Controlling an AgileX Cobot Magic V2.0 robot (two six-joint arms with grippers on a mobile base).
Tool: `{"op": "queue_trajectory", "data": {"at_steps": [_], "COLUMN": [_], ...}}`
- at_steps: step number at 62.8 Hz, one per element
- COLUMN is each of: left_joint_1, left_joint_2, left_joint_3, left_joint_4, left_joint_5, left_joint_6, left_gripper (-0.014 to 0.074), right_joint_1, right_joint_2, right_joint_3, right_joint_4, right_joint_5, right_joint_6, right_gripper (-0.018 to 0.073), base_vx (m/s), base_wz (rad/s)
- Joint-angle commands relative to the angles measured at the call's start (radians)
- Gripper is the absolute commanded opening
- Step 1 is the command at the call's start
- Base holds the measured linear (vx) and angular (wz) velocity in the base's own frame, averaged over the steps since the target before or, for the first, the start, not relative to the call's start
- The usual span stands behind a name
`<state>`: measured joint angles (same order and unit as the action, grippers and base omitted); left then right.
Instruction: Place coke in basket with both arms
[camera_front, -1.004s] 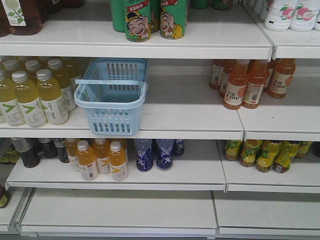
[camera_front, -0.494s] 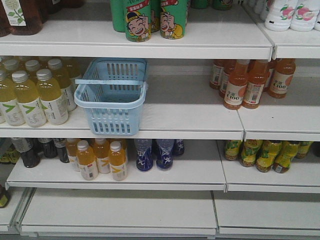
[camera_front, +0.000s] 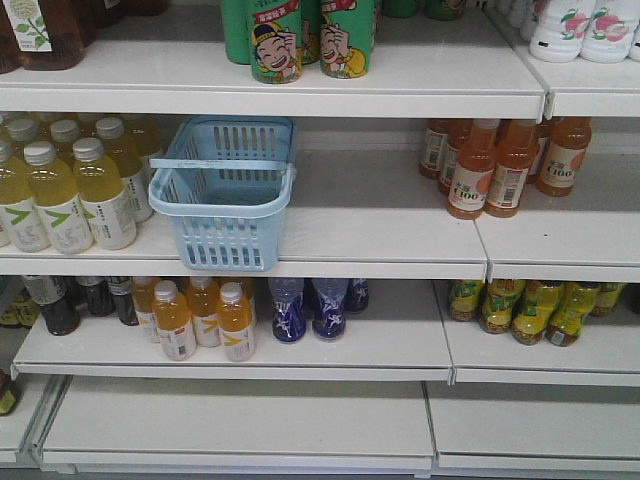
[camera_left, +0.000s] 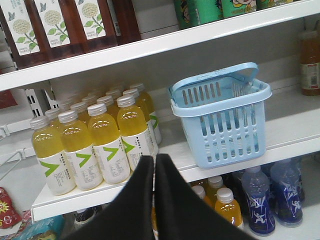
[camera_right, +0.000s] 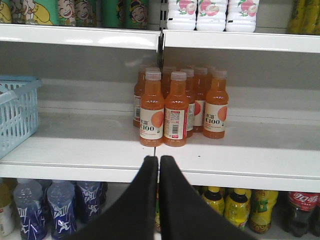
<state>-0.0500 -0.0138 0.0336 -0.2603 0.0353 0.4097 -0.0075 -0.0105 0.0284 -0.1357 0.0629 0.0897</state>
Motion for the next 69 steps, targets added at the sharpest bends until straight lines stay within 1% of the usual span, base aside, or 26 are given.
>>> {"op": "queue_trajectory", "data": {"at_steps": [1, 3, 7, 8, 11, 12, 15, 16, 19, 21, 23, 28, 33, 36, 39, 44, 48, 49, 51, 54, 57, 62, 66, 69], "left_joint_1": [0.002, 0.002, 0.002, 0.002, 0.002, 0.002, 0.002, 0.002, 0.002, 0.002, 0.002, 0.002, 0.002, 0.002, 0.002, 0.001, 0.0, -0.001, -0.003, -0.003, -0.003, -0.003, -0.003, -0.003], "left_joint_2": [-0.013, -0.013, -0.013, -0.013, -0.013, -0.013, -0.013, -0.013, -0.013, -0.013, -0.013, -0.013, -0.013, -0.013, -0.013, -0.013, -0.013, -0.013, -0.013, -0.013, -0.013, -0.013, -0.013, -0.013], "left_joint_3": [-0.001, -0.001, -0.001, -0.001, -0.001, -0.001, -0.001, -0.001, -0.001, -0.001, -0.001, -0.001, -0.001, -0.001, -0.003, -0.005, -0.009, -0.016, -0.032, -0.069, -0.116, -0.209, -0.278, -0.318], "left_joint_4": [-0.009, -0.043, -0.135, -0.169, -0.236, -0.268, -0.329, -0.356, -0.407, -0.424, -0.425, -0.423, -0.433, -0.473, -0.548, -0.658, -0.712, -0.72, -0.717, -0.701, -0.669, -0.603, -0.567, -0.546], "left_joint_5": [-0.084, -0.084, -0.083, -0.083, -0.083, -0.083, -0.084, -0.084, -0.084, -0.083, -0.083, -0.085, -0.136, -0.181, -0.224, -0.253, -0.241, -0.228, -0.202, -0.152, -0.101, -0.026, 0.009, 0.014], "left_joint_6": [-0.051, -0.094, -0.235, -0.279, -0.365, -0.41, -0.488, -0.525, -0.606, -0.633, -0.653, -0.663, -0.679, -0.729, -0.825, -0.982, -1.136, -1.181, -1.246, -1.301, -1.307, -1.29, -1.29, -1.29], "left_gripper": [-0.0006, -0.0006, -0.0006, -0.0006, -0.0006, -0.0006, -0.0006, -0.0006, -0.0006, -0.0006, -0.0006, -0.0006, -0.0006, -0.0006, -0.0006, -0.0006, -0.0006, -0.0006, -0.0006, -0.0006, -0.0006, -0.0006, -0.0004, -0.0003], "right_joint_1": [-0.008, -0.008, -0.008, -0.008, -0.008, -0.008, -0.008, -0.008, -0.008, -0.008, -0.008, -0.008, -0.008, -0.008, -0.008, -0.008, -0.008, -0.008, -0.008, -0.008, -0.008, -0.008, -0.008, -0.008], "right_joint_2": [-0.018, -0.018, -0.018, -0.018, -0.018, -0.018, -0.018, -0.018, -0.018, -0.018, -0.018, -0.018, -0.018, -0.018, -0.018, -0.018, -0.018, -0.018, -0.018, -0.018, -0.018, -0.018, -0.018, -0.018], "right_joint_3": [0.01, 0.01, 0.01, 0.01, 0.01, 0.01, 0.01, 0.01, 0.01, 0.01, 0.01, 0.01, 0.01, 0.01, 0.01, 0.01, 0.01, 0.01, 0.01, 0.01, 0.01, 0.01, 0.01, 0.01], "right_joint_4": [-0.005, -0.005, -0.005, -0.005, -0.005, -0.005, -0.005, -0.005, -0.005, -0.005, -0.005, -0.005, -0.005, -0.005, -0.005, -0.005, -0.005, -0.005, -0.005, -0.005, -0.005, -0.005, -0.005, -0.005], "right_joint_5": [-0.07, -0.07, -0.07, -0.07, -0.07, -0.07, -0.07, -0.07, -0.07, -0.07, -0.07, -0.07, -0.07, -0.07, -0.07, -0.07, -0.07, -0.07, -0.07, -0.07, -0.07, -0.07, -0.07, -0.07], "right_joint_6": [-0.008, -0.008, -0.008, -0.008, -0.008, -0.008, -0.008, -0.008, -0.008, -0.008, -0.008, -0.008, -0.008, -0.008, -0.008, -0.008, -0.008, -0.008, -0.008, -0.008, -0.008, -0.008, -0.008, -0.008], "right_gripper": [-0.0006, -0.0006, -0.0006, -0.0006, -0.0006, -0.0006, -0.0006, -0.0006, -0.0006, -0.0006, -0.0006, -0.0006, -0.0006, -0.0006, -0.0006, -0.0006, -0.0006, -0.0006, -0.0006, -0.0006, -0.0006, -0.0006, -0.0006, -0.0006], "base_vx": [0.0, 0.0, 0.0, 0.0, 0.0, 0.0, 0.0, 0.0, 0.0, 0.0, 0.0, 0.0, 0.0, 0.0, 0.0, 0.0, 0.0, 0.0, 0.0, 0.0, 0.0, 0.0, 0.0, 0.0], "base_wz": [0.0, 0.0, 0.0, 0.0, 0.0, 0.0, 0.0, 0.0, 0.0, 0.0, 0.0, 0.0, 0.0, 0.0, 0.0, 0.0, 0.0, 0.0, 0.0, 0.0, 0.0, 0.0, 0.0, 0.0]}}
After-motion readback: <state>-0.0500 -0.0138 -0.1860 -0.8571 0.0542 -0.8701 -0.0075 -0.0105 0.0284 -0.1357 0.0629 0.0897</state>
